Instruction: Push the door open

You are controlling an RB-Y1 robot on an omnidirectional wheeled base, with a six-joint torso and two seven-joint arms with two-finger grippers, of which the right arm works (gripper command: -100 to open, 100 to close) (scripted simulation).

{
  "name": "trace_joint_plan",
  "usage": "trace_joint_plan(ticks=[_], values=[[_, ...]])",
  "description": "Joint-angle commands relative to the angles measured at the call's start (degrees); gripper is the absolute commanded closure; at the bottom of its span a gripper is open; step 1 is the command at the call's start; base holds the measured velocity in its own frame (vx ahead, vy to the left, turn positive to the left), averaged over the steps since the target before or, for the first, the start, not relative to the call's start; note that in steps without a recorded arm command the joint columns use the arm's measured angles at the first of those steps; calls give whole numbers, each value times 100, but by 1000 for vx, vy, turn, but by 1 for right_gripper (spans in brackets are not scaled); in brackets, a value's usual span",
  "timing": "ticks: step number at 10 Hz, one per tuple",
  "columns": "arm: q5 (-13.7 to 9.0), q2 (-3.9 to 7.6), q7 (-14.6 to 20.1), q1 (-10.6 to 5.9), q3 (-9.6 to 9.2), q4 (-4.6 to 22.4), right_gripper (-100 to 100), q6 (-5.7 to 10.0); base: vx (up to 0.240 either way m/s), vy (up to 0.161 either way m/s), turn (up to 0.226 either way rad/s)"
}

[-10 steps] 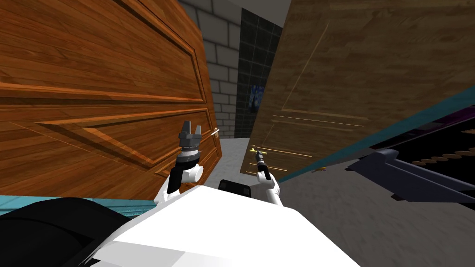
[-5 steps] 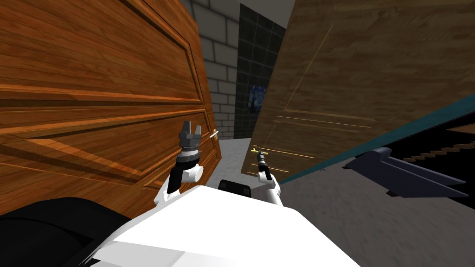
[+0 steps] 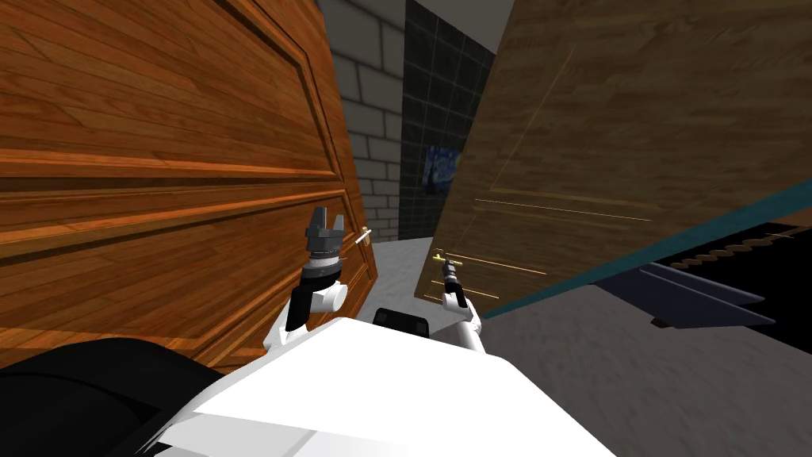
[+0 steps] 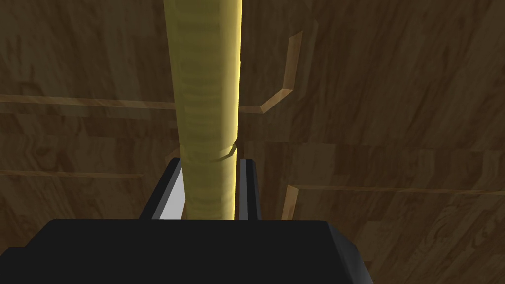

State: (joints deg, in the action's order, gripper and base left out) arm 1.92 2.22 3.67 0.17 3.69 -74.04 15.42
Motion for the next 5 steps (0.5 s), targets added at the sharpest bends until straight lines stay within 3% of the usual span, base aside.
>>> trace_joint_plan(ticks=[1,5], values=[[-12,-9,-21,14,126,-103,100,-21,173,128,-84],[-24,-51,-38,7,229,-56,100,-28,139,72,-45]])
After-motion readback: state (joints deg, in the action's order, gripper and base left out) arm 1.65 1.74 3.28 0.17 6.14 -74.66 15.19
